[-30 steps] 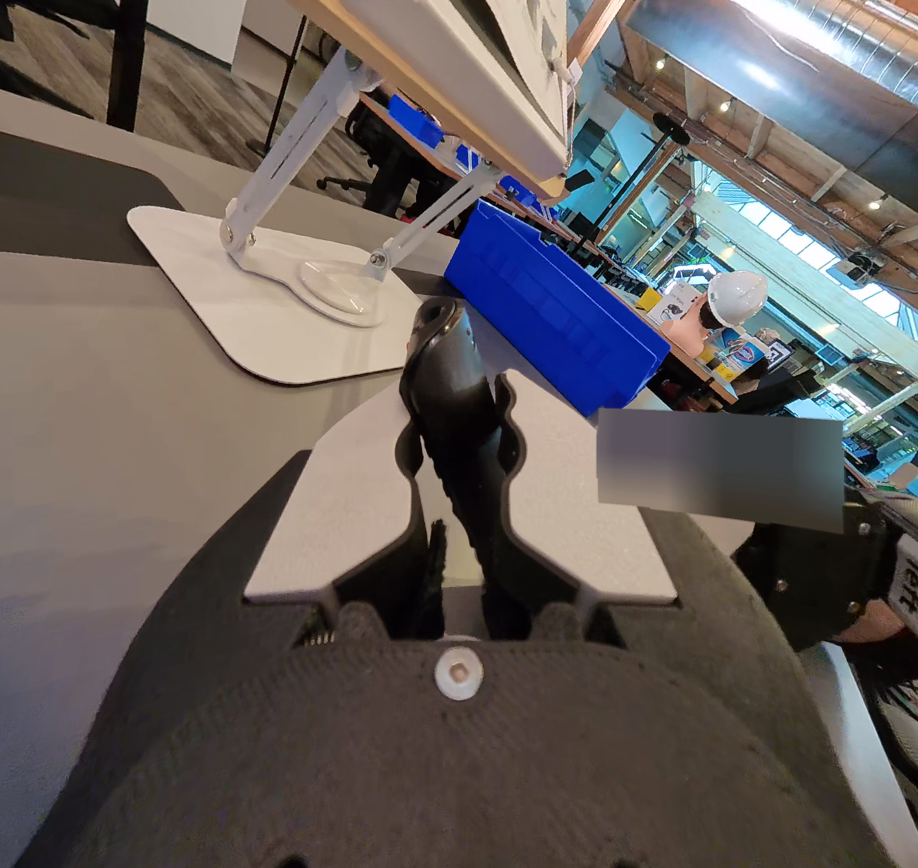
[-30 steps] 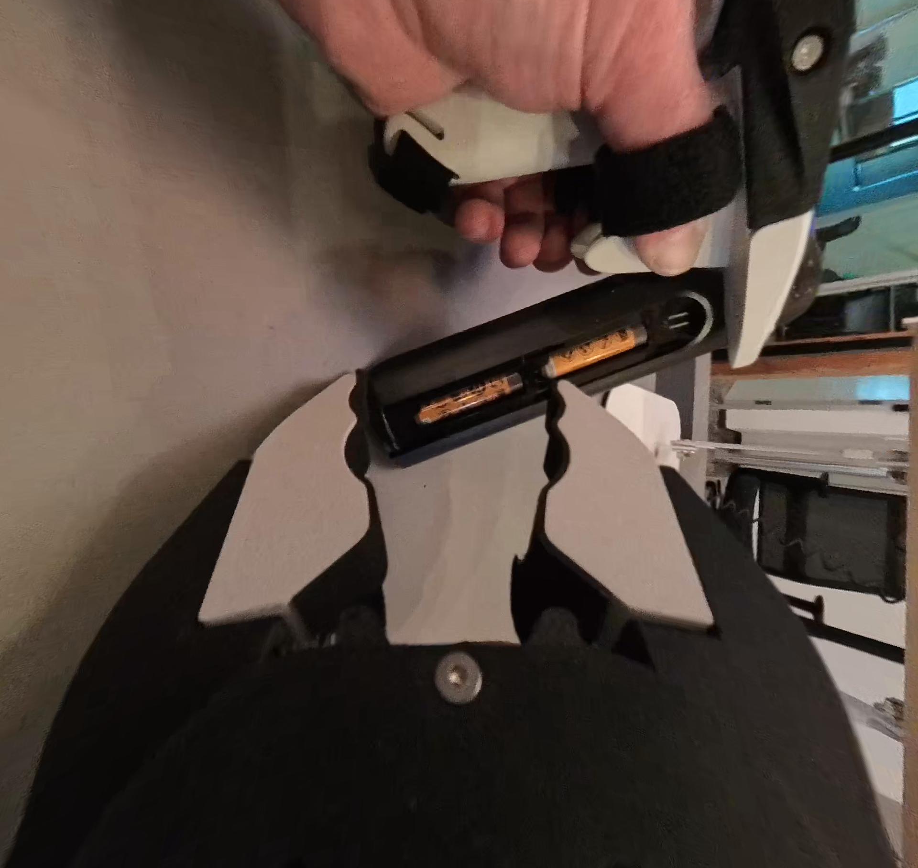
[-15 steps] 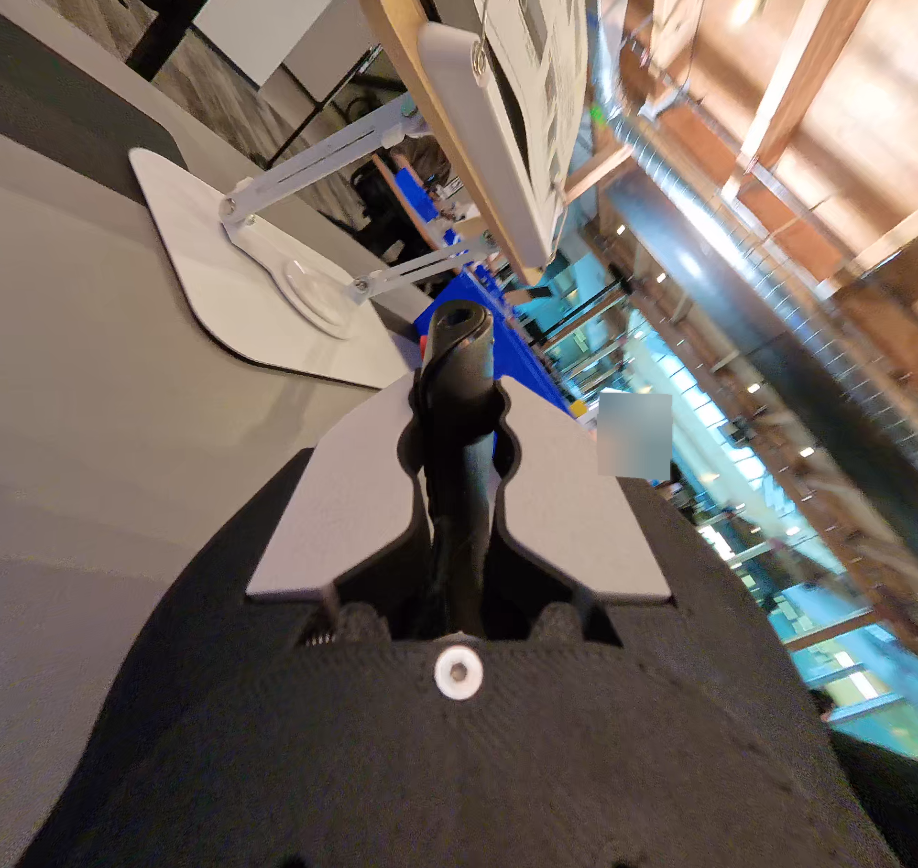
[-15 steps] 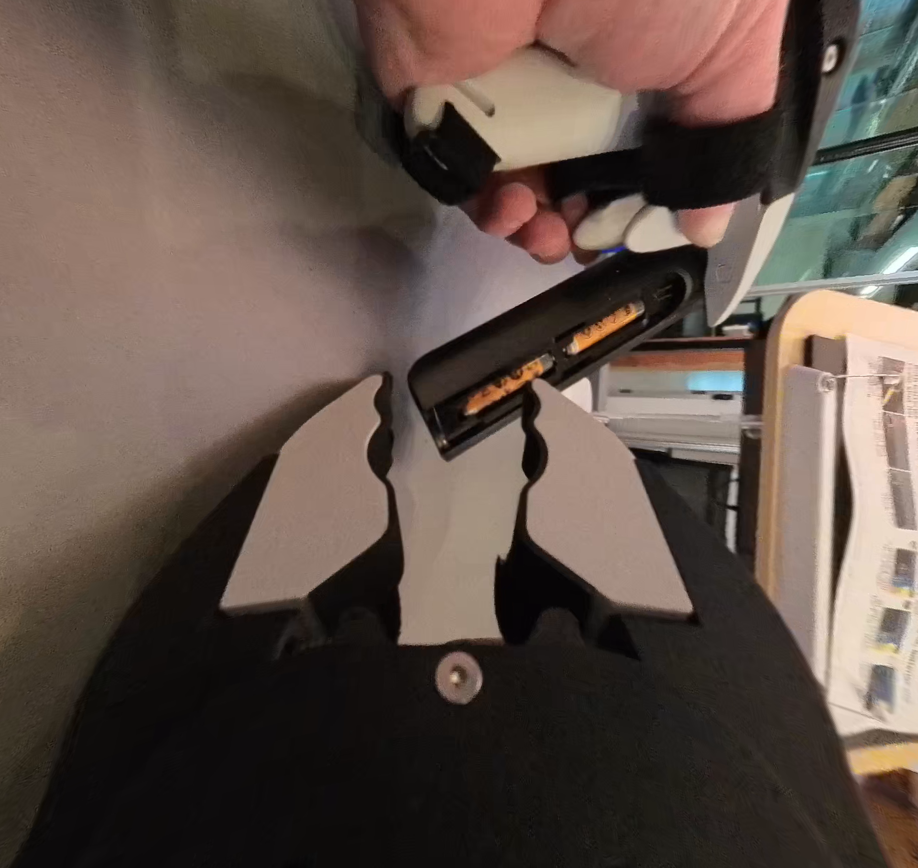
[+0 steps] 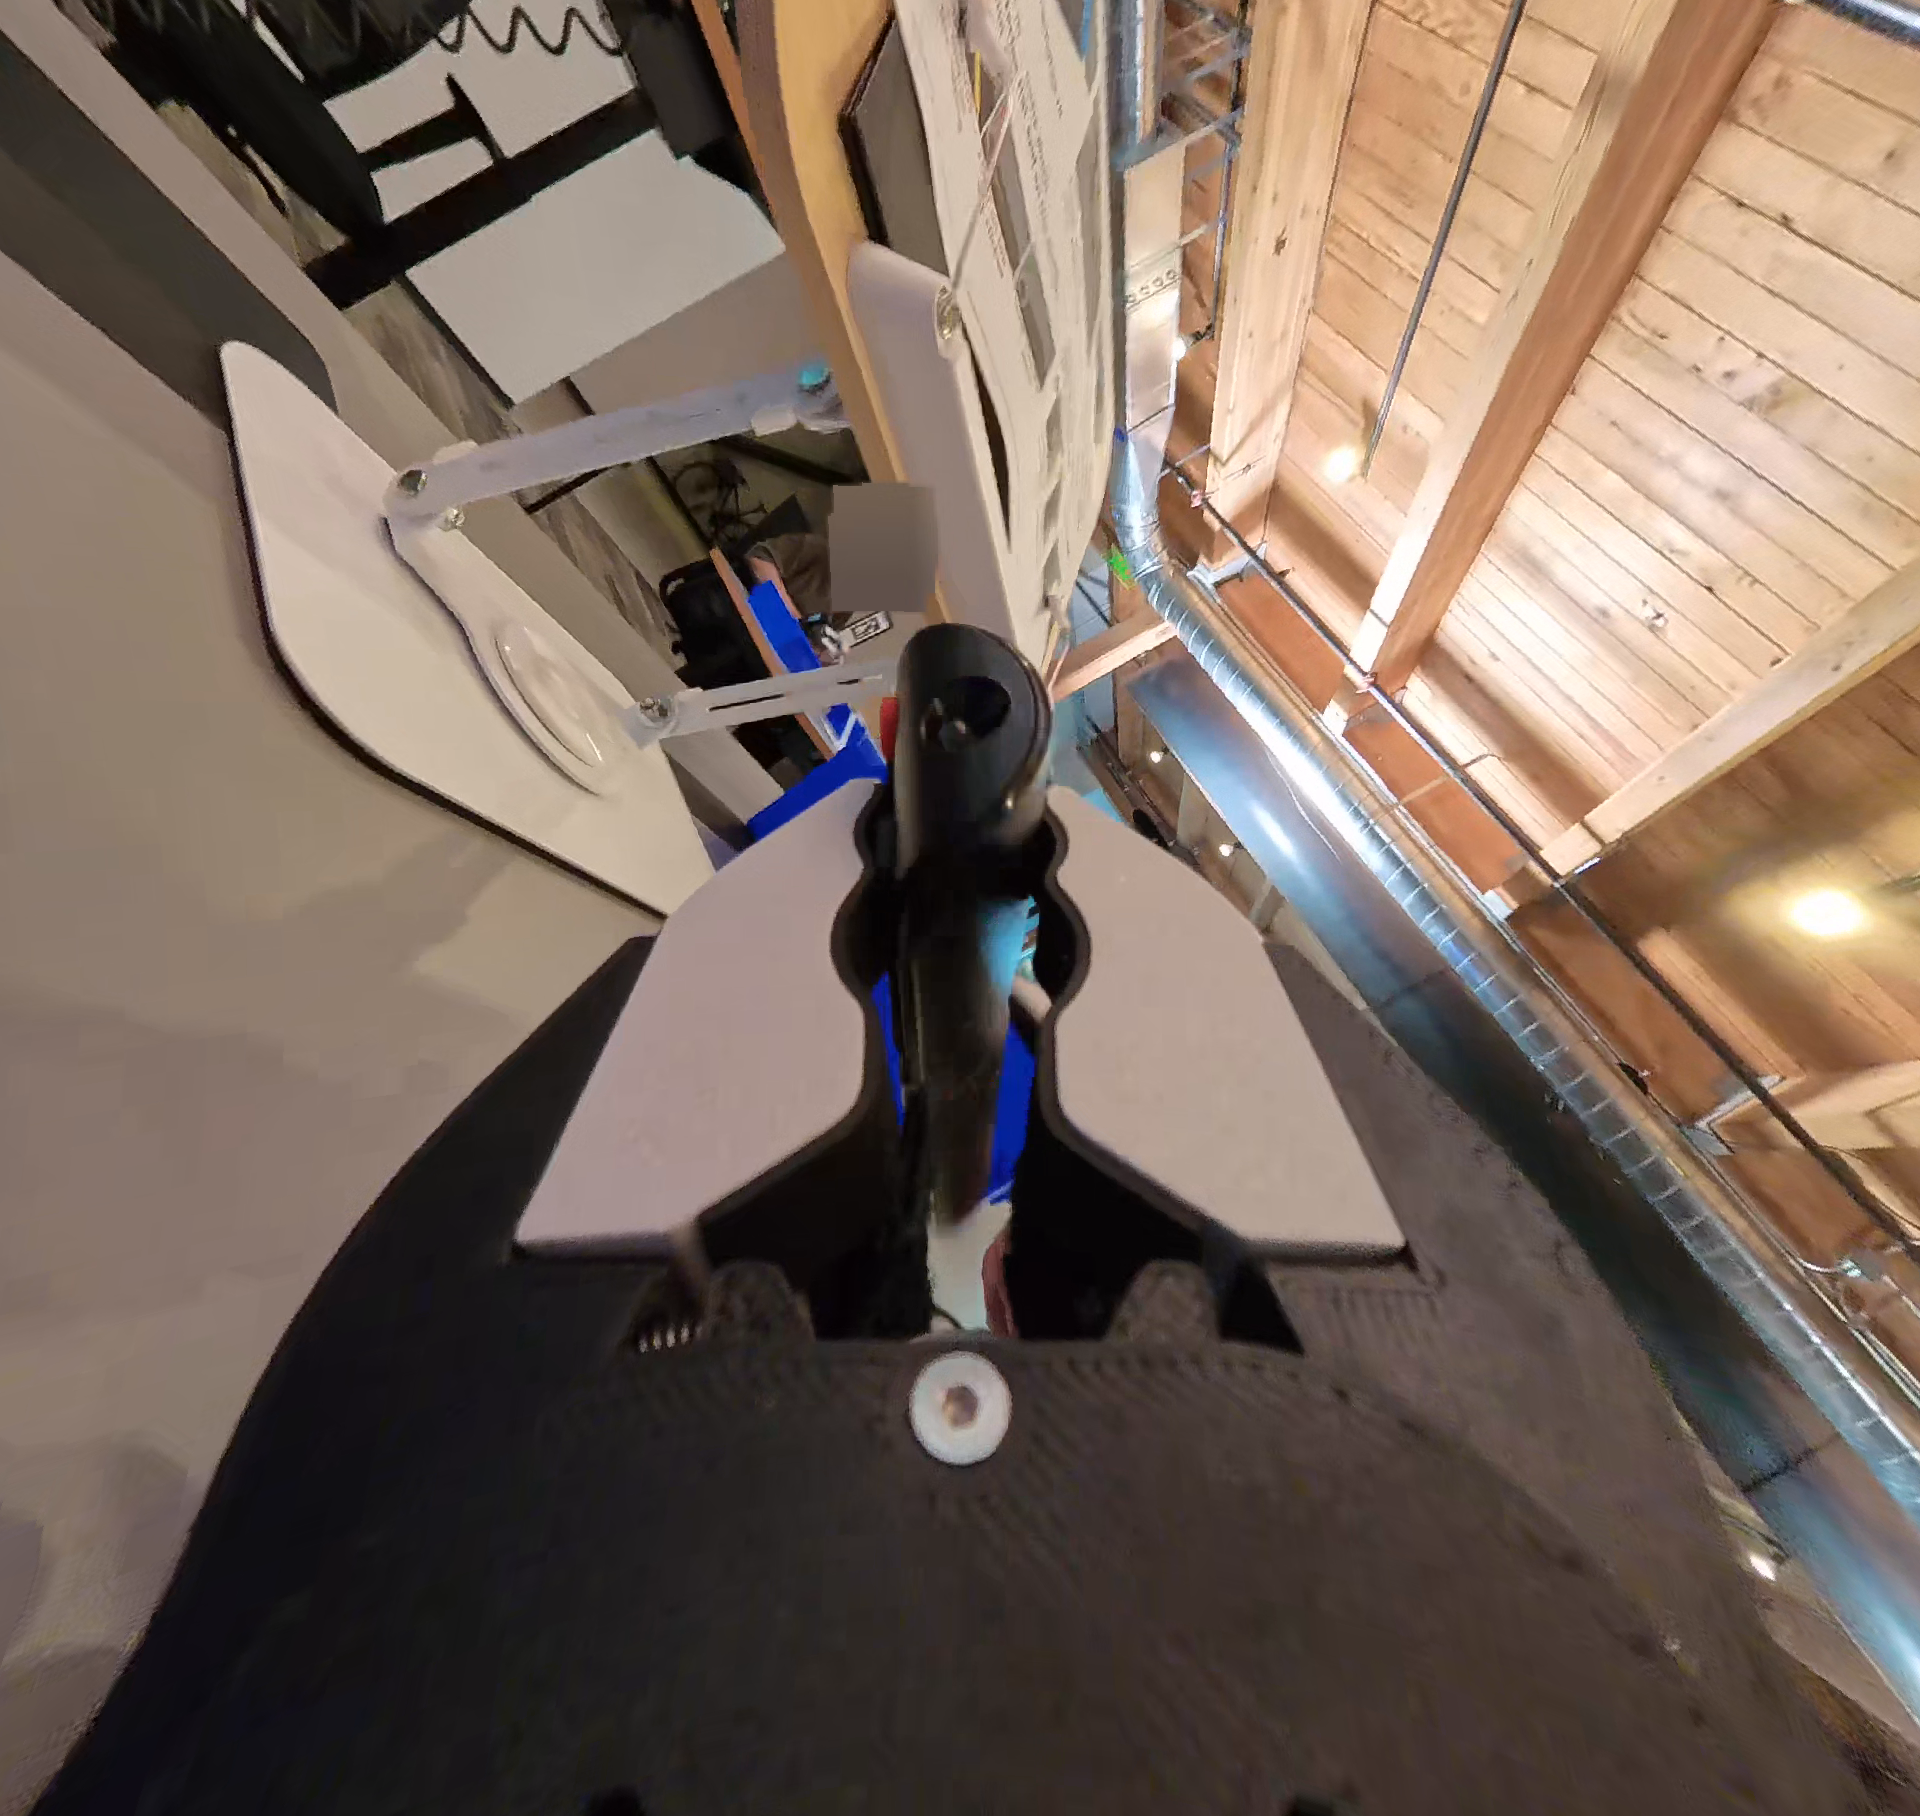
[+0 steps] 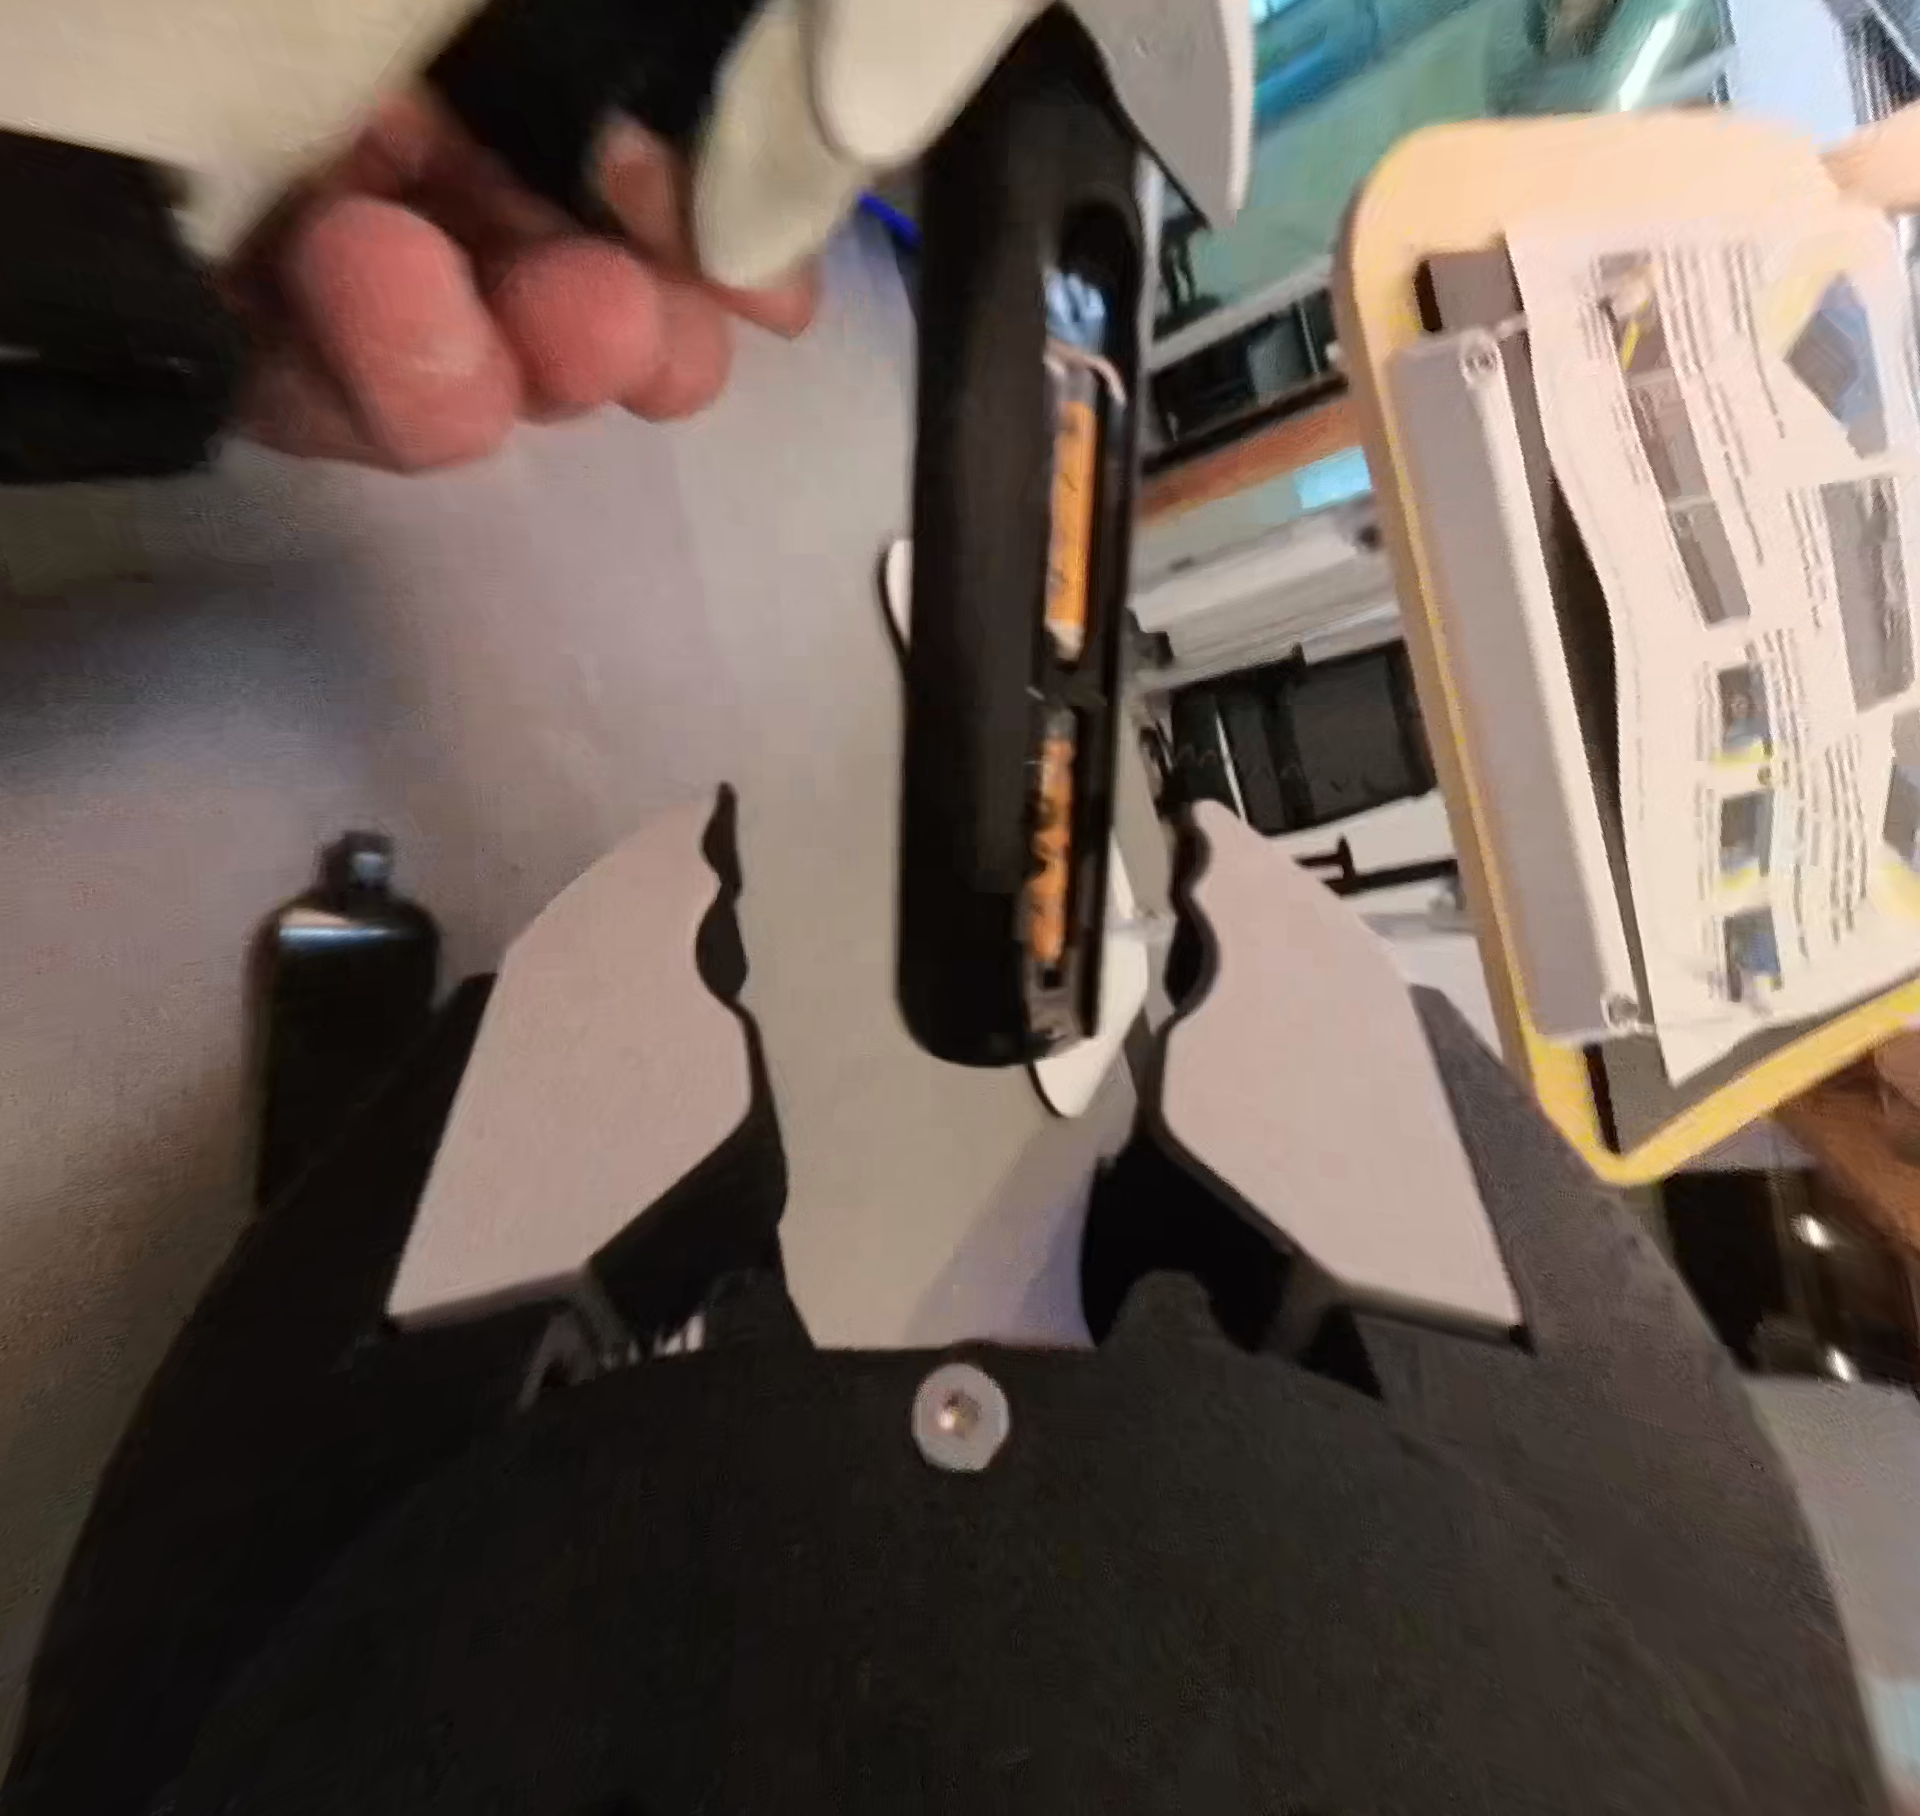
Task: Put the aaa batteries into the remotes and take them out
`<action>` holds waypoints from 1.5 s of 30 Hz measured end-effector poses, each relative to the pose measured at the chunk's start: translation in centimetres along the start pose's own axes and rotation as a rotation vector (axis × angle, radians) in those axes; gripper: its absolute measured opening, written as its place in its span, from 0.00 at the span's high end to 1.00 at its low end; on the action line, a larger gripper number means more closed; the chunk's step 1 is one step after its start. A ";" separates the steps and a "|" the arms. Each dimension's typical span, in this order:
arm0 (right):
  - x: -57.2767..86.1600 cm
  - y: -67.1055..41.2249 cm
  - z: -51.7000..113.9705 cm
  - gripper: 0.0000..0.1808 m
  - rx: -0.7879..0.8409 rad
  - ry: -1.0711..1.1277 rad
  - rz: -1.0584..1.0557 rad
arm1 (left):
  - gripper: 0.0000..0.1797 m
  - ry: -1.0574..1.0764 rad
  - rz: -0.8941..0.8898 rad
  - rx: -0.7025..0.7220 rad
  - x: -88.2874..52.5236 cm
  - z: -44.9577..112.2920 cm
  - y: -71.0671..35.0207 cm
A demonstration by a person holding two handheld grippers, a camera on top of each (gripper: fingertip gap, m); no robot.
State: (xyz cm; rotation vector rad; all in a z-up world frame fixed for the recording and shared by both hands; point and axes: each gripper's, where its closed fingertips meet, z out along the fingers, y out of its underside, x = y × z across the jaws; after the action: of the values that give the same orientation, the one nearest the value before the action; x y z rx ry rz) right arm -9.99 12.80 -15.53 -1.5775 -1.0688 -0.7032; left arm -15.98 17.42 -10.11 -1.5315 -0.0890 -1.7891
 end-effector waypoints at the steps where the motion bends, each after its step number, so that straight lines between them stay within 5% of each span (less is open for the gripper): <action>1: 0.9 0.9 0.2 0.51 -0.044 0.022 0.021 | 0.86 0.011 0.000 0.006 0.2 -0.1 0.0; 4: 1.8 2.7 0.6 0.53 -0.083 0.004 0.053 | 0.86 0.005 0.012 0.010 0.5 0.0 0.4; 6: 1.0 3.1 0.6 0.73 -0.097 -0.049 0.011 | 0.86 0.017 -0.011 -0.010 0.6 0.4 1.2; 7: 1.3 3.1 0.5 0.74 -0.089 -0.023 -0.008 | 0.86 0.022 -0.017 -0.013 0.7 0.5 1.5; 13: 1.9 3.1 0.0 0.75 -0.034 -0.069 0.066 | 0.84 0.077 0.122 -0.039 2.8 0.8 1.8; 16: 1.2 1.5 -0.8 0.74 0.109 -0.237 0.321 | 0.77 0.212 0.228 -0.039 5.7 0.9 1.6; 21: -0.4 -0.5 -2.5 0.75 0.262 -0.493 0.459 | 0.62 0.327 0.441 -0.072 8.6 0.8 2.6; 29: -1.5 -2.8 -4.3 0.73 0.373 -0.602 0.482 | 0.65 0.452 0.483 -0.108 9.8 -0.3 2.8; 35: -2.5 -4.1 -6.2 0.60 0.455 -0.878 0.701 | 0.66 0.472 0.503 -0.153 9.4 -1.2 1.6; 41: -0.4 -5.3 -7.4 0.73 0.540 -1.046 1.020 | 0.66 0.609 0.560 -0.287 11.0 -2.7 2.2; 45: -2.6 -7.2 -7.6 0.79 0.527 -1.098 1.027 | 0.66 0.720 0.571 -0.424 12.5 -3.6 4.1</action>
State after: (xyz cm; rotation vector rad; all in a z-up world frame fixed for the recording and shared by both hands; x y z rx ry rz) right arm -16.92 5.06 -12.61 -1.7087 -0.8391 1.1624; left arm -16.38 6.55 -1.95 -0.9307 1.0246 -1.8151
